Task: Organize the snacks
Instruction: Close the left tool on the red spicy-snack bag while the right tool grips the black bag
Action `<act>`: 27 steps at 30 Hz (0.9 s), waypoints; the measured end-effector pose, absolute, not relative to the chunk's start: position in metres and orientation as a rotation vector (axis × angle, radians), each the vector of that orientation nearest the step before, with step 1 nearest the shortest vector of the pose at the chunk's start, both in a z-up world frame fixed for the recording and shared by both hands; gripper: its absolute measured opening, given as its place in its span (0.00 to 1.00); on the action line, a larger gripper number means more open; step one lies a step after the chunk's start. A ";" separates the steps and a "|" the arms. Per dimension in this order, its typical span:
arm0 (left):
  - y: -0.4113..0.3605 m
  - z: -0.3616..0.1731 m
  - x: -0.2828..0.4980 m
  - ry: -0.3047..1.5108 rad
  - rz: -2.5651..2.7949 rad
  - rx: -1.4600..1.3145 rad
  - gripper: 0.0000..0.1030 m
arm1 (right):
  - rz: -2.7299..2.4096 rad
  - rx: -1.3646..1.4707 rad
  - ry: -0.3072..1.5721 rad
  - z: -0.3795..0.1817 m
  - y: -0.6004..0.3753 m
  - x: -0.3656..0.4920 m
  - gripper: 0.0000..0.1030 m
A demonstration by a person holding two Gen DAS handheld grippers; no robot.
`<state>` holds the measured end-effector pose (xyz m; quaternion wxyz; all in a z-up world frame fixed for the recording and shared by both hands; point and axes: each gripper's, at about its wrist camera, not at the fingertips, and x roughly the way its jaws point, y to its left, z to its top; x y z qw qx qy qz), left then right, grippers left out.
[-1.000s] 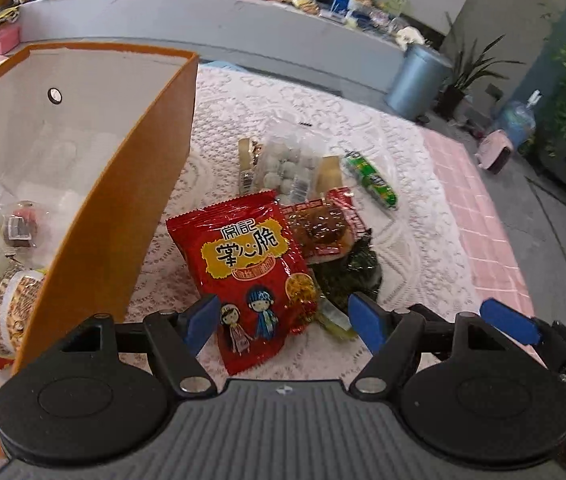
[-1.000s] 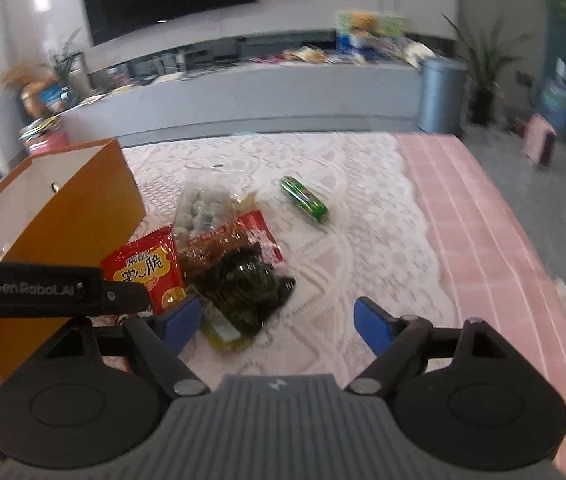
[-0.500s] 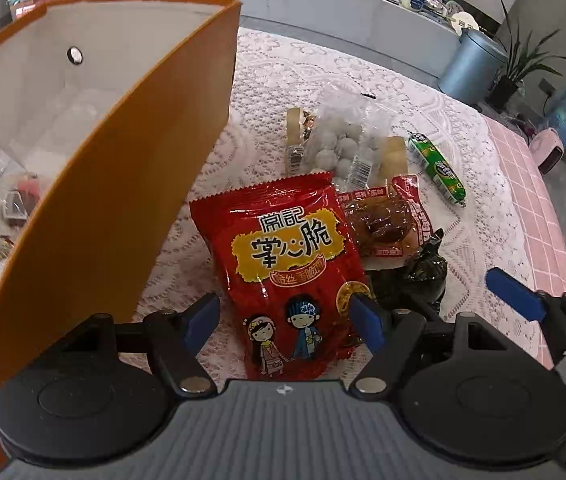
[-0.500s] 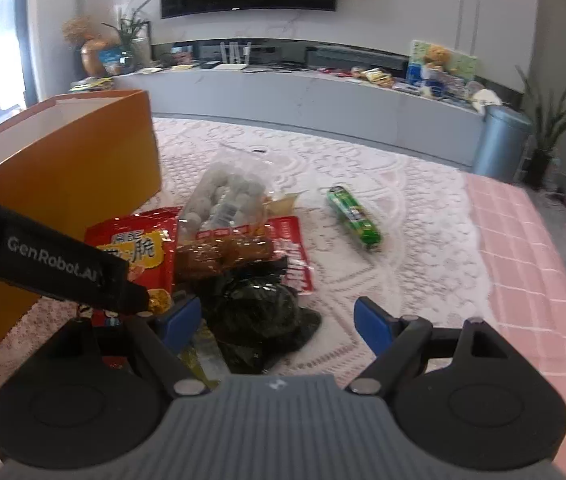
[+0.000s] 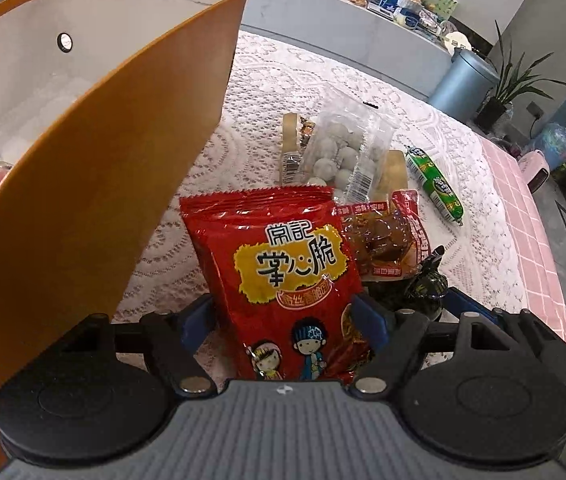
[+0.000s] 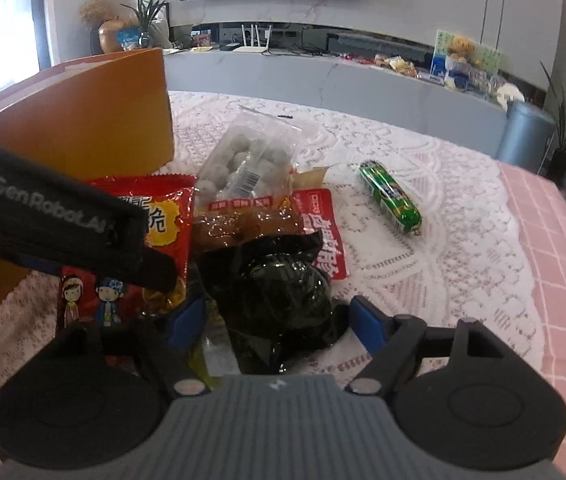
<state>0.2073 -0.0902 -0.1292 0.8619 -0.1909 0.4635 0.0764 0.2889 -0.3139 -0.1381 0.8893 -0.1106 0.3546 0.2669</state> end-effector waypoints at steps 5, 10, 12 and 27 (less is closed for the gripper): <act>-0.092 -0.131 0.208 0.958 0.141 -0.373 0.90 | 0.546 -0.212 0.722 -0.135 -0.317 0.288 0.54; -0.094 -0.126 0.202 0.958 0.094 -0.353 0.76 | 0.533 -0.154 0.742 -0.128 -0.327 0.291 0.43; -0.097 -0.121 0.197 0.945 0.069 -0.340 0.61 | 0.528 -0.128 0.759 -0.127 -0.331 0.291 0.41; -0.098 -0.083 0.180 0.854 -0.003 -0.261 0.29 | 0.491 -0.112 0.700 -0.107 -0.347 0.267 0.41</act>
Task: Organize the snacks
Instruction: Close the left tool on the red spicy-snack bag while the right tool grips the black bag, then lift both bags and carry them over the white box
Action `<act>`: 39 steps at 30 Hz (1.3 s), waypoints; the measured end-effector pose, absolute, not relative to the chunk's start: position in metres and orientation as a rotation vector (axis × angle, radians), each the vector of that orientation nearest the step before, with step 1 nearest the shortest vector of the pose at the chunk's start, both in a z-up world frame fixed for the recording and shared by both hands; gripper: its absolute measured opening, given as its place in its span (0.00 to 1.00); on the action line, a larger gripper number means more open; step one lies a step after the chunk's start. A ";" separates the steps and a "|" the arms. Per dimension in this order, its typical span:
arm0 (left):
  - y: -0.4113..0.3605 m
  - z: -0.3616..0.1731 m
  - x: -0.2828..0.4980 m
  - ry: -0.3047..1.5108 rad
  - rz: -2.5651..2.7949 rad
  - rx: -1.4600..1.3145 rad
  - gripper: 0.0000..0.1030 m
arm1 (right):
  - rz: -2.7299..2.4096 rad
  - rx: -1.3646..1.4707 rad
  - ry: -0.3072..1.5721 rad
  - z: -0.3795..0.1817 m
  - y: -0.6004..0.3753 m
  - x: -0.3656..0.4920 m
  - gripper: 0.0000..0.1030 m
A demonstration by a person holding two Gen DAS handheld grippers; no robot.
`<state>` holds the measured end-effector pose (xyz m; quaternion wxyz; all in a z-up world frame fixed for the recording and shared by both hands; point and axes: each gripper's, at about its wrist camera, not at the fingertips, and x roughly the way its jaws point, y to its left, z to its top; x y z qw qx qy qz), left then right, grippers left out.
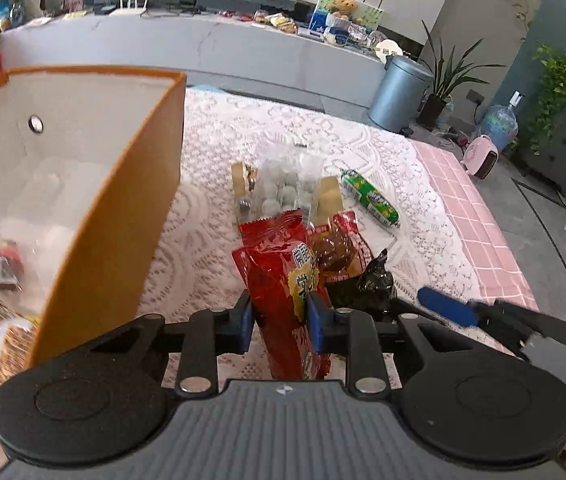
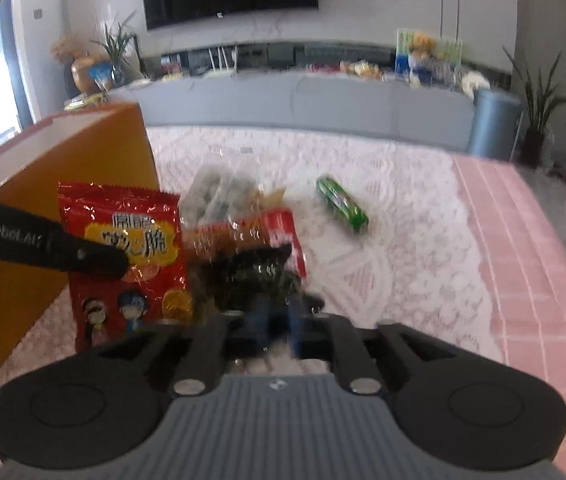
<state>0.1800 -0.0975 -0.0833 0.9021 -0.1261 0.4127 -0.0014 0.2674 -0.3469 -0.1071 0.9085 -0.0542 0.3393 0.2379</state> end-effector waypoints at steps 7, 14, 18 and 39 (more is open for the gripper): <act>-0.098 -0.073 0.185 0.833 0.011 -0.192 0.28 | 0.528 -0.196 0.671 -0.125 -0.323 0.280 0.57; -0.097 -0.078 0.187 0.848 0.002 -0.190 0.27 | 0.523 -0.217 0.648 -0.133 -0.317 0.284 0.71; -0.097 -0.081 0.188 0.855 -0.005 -0.194 0.25 | 0.528 -0.224 0.681 -0.141 -0.315 0.287 0.72; -0.103 -0.066 0.175 0.863 -0.003 -0.176 0.24 | 0.443 -0.221 0.702 -0.115 -0.323 0.263 0.40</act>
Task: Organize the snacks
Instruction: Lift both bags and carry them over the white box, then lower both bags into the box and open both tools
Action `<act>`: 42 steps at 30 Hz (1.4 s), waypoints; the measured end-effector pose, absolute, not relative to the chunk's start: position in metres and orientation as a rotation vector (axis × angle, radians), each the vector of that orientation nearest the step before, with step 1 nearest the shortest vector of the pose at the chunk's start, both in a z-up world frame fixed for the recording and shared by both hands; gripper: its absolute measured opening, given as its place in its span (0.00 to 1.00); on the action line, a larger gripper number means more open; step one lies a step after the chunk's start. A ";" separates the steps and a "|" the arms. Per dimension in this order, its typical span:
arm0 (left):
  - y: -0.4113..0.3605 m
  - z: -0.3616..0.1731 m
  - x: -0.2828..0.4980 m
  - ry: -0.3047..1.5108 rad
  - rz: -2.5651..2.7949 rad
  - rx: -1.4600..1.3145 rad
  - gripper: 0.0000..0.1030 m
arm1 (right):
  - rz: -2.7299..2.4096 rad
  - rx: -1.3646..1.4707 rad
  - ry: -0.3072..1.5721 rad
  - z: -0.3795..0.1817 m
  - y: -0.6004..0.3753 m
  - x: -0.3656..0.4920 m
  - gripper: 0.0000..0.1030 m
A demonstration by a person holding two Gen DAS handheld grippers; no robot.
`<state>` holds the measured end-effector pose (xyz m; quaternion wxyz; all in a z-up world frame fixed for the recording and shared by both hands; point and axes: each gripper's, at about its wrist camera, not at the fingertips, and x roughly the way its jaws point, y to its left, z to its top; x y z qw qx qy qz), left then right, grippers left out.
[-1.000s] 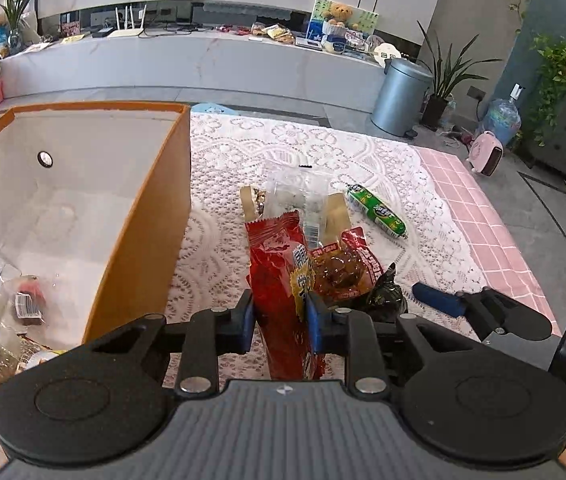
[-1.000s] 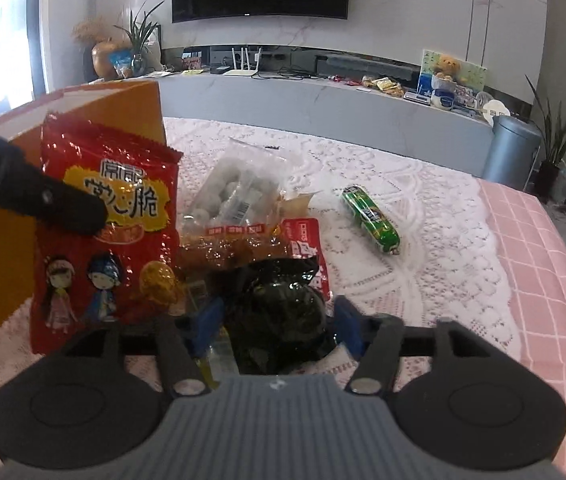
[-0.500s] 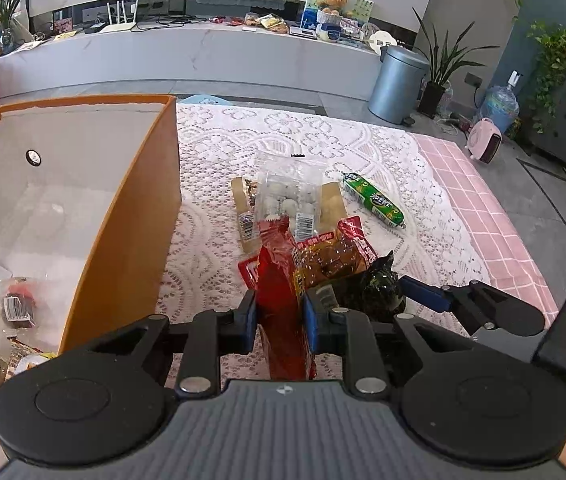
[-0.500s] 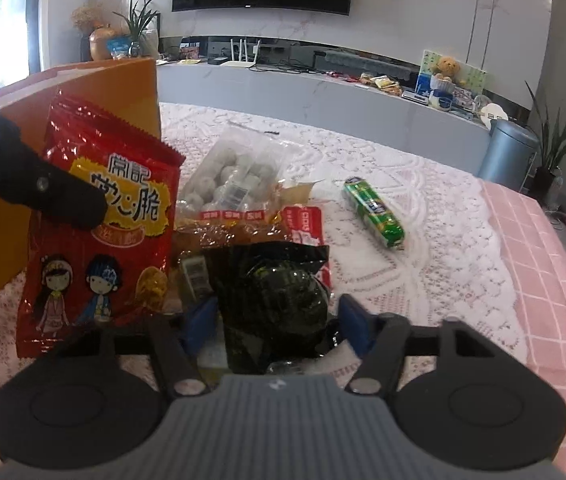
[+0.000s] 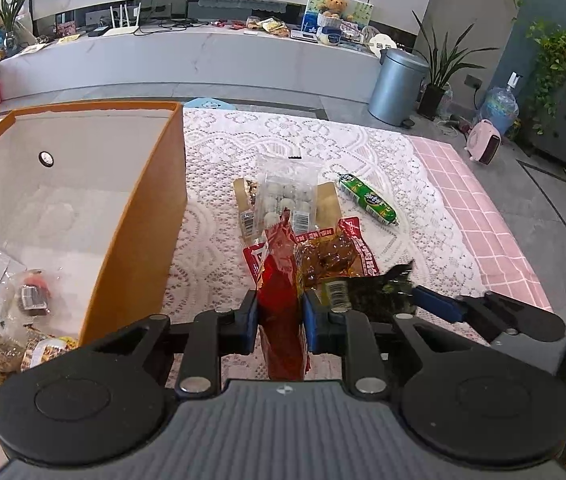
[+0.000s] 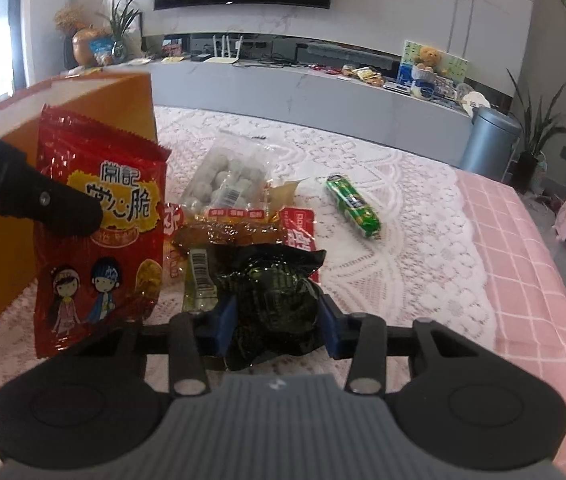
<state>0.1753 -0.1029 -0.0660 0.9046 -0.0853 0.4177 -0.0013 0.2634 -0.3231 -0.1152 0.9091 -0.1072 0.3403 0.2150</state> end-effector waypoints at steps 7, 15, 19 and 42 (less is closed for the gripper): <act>-0.097 -0.046 0.159 0.811 -0.033 -0.204 0.24 | 0.354 -0.111 0.707 -0.086 -0.344 0.248 0.40; -0.071 -0.010 0.133 0.722 -0.069 -0.275 0.24 | 0.319 -0.039 0.680 -0.049 -0.329 0.206 0.40; -0.050 0.004 0.121 0.709 -0.086 -0.317 0.24 | 0.320 -0.028 0.656 -0.029 -0.315 0.178 0.40; 0.083 0.049 0.090 0.603 -0.029 -0.400 0.24 | 0.527 -0.094 0.590 0.029 -0.193 0.123 0.36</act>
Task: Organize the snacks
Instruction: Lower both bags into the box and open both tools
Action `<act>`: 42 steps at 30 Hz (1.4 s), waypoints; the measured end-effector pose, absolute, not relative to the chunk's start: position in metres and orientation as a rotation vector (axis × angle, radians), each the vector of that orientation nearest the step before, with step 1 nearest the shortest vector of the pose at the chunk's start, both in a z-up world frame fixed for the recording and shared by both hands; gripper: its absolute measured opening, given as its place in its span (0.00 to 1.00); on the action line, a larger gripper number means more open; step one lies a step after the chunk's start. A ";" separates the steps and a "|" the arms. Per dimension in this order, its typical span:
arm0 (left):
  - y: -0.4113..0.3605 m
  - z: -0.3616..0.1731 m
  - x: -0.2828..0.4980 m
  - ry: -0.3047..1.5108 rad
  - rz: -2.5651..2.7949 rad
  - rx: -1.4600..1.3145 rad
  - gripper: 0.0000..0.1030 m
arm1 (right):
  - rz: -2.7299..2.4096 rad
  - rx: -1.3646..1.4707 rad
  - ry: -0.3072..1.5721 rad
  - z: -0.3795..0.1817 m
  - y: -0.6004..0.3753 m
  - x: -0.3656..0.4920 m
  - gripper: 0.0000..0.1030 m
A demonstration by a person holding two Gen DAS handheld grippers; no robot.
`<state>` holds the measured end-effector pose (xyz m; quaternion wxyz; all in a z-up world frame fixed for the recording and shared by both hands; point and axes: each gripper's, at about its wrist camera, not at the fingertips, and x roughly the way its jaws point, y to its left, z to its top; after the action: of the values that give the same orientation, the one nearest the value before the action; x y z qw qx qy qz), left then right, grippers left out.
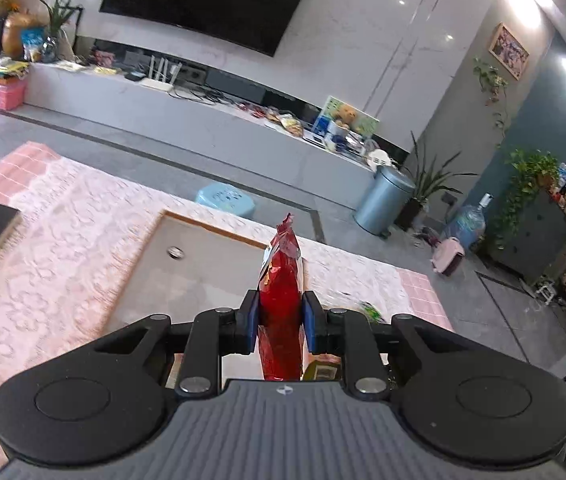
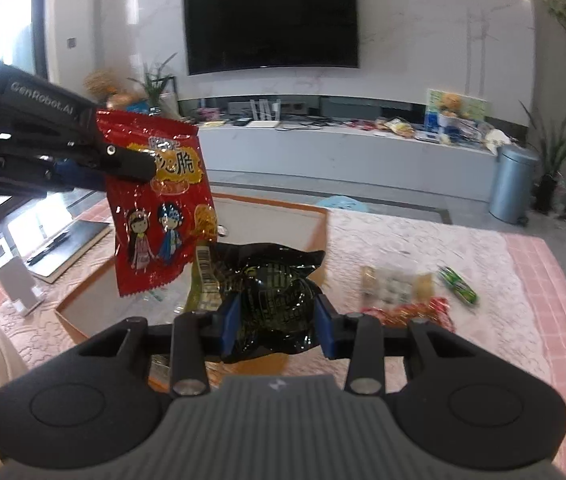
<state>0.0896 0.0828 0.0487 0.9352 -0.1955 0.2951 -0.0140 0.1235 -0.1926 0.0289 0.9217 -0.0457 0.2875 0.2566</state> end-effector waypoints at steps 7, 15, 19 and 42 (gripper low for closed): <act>0.111 0.041 0.109 0.683 0.024 -0.300 0.24 | 0.602 -0.162 0.608 0.028 -0.148 0.131 0.36; 0.122 -0.007 0.133 0.834 0.046 -0.199 0.24 | 0.661 -0.253 0.679 0.009 -0.110 0.150 0.36; 0.125 -0.028 0.146 0.887 0.062 -0.184 0.24 | 0.646 -0.340 0.710 -0.005 -0.092 0.159 0.35; 0.121 -0.059 0.179 0.986 0.086 -0.105 0.29 | 0.611 -0.479 0.774 -0.038 -0.070 0.184 0.31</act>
<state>0.1790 0.1206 -0.0587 0.8787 -0.0505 0.4728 0.0414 0.1838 -0.0698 -0.0379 0.8534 -0.2277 0.3681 0.2906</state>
